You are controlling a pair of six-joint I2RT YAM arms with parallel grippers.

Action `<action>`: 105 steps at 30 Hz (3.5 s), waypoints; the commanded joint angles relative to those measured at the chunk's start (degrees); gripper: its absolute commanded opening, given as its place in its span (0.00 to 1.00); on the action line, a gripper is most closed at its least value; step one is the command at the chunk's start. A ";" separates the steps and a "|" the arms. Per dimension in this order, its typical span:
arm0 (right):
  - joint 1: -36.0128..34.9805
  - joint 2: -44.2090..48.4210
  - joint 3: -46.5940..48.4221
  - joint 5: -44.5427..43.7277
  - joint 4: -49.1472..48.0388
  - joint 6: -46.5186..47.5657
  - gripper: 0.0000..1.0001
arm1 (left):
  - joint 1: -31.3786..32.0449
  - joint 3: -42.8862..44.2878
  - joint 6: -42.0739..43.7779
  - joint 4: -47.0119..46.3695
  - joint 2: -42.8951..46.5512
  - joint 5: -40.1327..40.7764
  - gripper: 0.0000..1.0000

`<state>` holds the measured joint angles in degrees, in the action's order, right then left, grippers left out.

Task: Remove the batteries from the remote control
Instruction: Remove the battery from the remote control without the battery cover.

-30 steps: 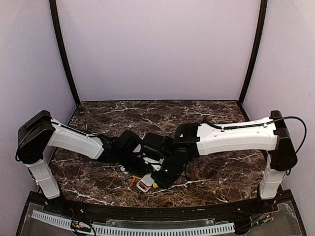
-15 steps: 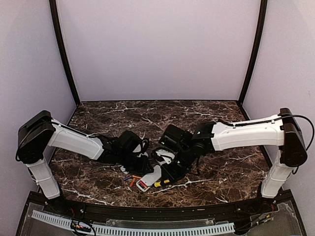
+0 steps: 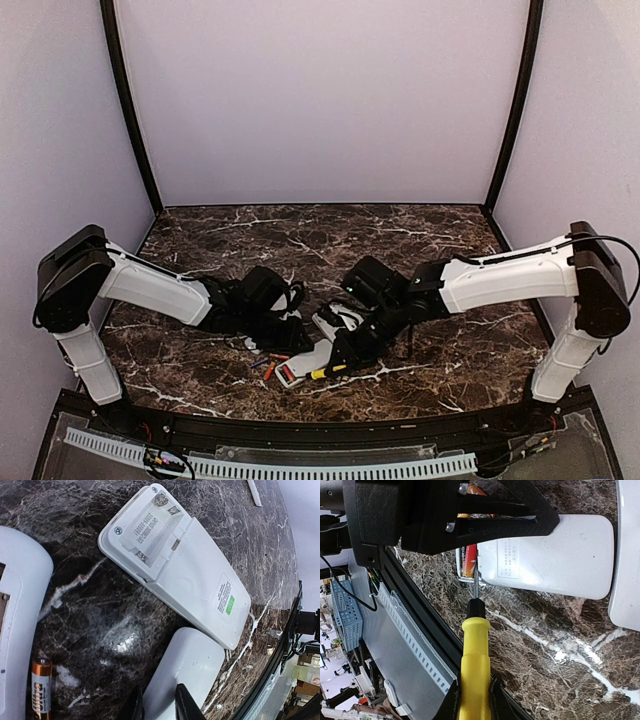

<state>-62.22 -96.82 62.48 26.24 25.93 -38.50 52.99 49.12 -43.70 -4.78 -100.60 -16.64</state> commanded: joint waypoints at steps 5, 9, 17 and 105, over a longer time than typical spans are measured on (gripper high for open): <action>1.42 0.62 -7.62 -2.40 -10.57 -7.04 0.00 | 0.97 -1.66 -0.04 2.76 -0.96 -1.57 0.21; 2.10 3.01 -11.04 -0.30 -15.86 -9.56 0.00 | 0.97 -1.75 -0.02 2.75 -0.75 -1.40 0.21; 2.68 5.74 -14.88 1.91 -24.05 -13.66 0.00 | 0.96 -1.80 -0.11 2.50 -0.63 -1.39 0.21; -2.88 16.81 -7.04 -5.12 -3.50 -4.96 0.00 | 0.85 2.74 1.27 11.79 14.45 9.98 0.34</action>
<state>-65.67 -81.80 53.80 25.02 19.33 -45.45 53.58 51.68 -42.22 2.22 -92.75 -10.50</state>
